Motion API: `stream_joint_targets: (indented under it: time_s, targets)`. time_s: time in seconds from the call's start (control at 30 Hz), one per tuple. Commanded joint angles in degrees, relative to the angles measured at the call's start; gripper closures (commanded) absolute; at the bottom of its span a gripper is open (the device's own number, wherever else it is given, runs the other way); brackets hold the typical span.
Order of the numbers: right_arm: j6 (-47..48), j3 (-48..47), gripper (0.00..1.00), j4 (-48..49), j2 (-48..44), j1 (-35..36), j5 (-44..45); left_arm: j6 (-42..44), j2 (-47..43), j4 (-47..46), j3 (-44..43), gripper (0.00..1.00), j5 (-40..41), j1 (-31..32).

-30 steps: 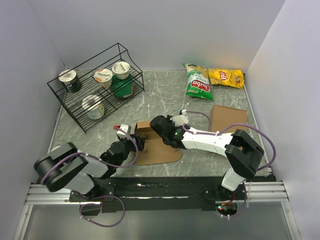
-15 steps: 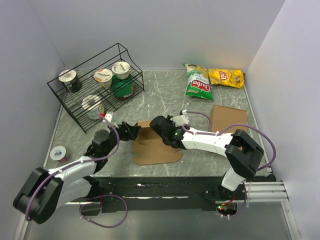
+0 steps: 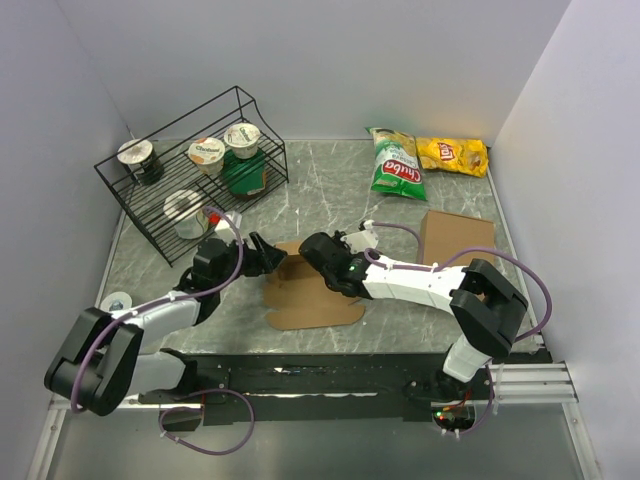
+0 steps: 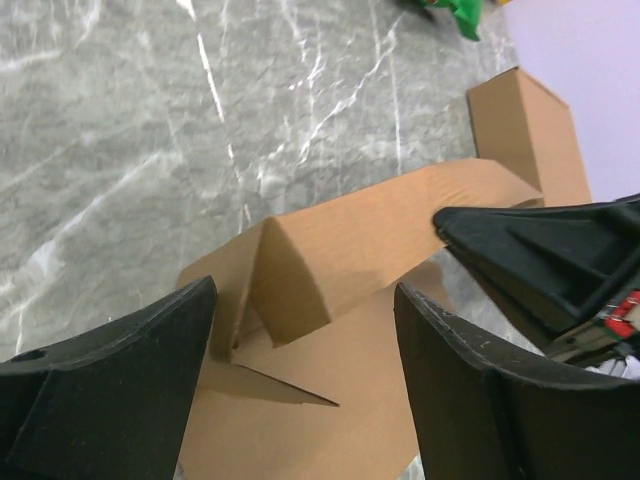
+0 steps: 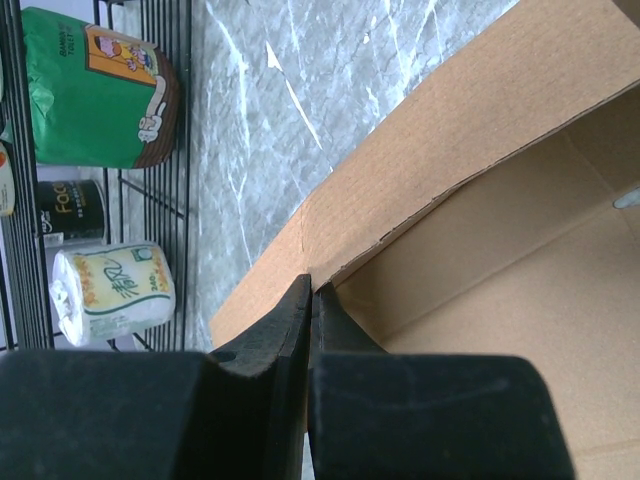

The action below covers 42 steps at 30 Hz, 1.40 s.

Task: Fold the paper box
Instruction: Fold the paper box at the center of the board.

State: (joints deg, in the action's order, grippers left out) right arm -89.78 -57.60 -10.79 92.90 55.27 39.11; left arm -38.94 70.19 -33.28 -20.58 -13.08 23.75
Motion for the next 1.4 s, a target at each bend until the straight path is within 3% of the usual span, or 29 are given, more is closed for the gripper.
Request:
stream_joint_targets:
  time_s: [0.0,0.17,0.43,0.73,0.87,1.0,1.07,1.1,1.13,1.23,1.3,1.37]
  targets:
    - [2.4,1.4,1.00,-6.4,0.0,0.1,2.8,-1.9,2.0,-0.3,-0.8,0.24,-0.9,-0.2]
    - [2.9,1.3,1.00,-5.8,0.1,0.1,2.5,-2.0,3.1,-0.3,-0.5,0.36,-0.5,-0.2]
    - [3.6,1.0,1.00,-5.6,0.5,0.3,2.2,-2.5,3.9,-0.7,-0.2,0.44,0.9,-0.2]
    - [3.9,0.5,1.00,-6.2,0.8,0.5,2.4,-3.4,6.0,-3.1,1.9,0.65,1.7,-0.5]
    - [4.2,0.0,1.00,-6.4,1.0,0.7,2.1,-3.2,6.7,-3.9,2.4,0.66,2.1,-0.5]
    - [3.6,0.0,1.00,-7.0,0.7,0.8,2.2,-2.1,6.9,-5.0,2.0,0.59,1.7,-0.5]
    - [3.6,0.1,1.00,-6.9,0.3,0.7,2.0,-1.5,6.3,-4.0,1.5,0.48,1.8,-0.5]
    - [3.7,-0.1,1.00,-7.4,0.2,0.7,2.0,-0.6,5.5,-3.5,0.7,0.41,1.7,-0.6]
    - [4.0,-0.9,1.00,-8.0,0.2,0.7,2.4,-0.3,5.0,-2.9,0.5,0.26,1.8,-0.6]
    - [4.5,-3.6,1.00,-12.4,0.6,0.8,3.8,1.4,1.6,-1.3,-0.5,0.07,2.4,-0.8]
    - [4.3,-4.1,1.00,-13.8,0.6,0.8,4.4,3.5,-1.4,0.5,-1.2,0.01,2.9,-0.9]
    - [4.1,-3.2,1.00,-13.1,0.2,0.5,4.6,6.1,-3.3,2.4,-2.4,0.04,3.4,-1.0]
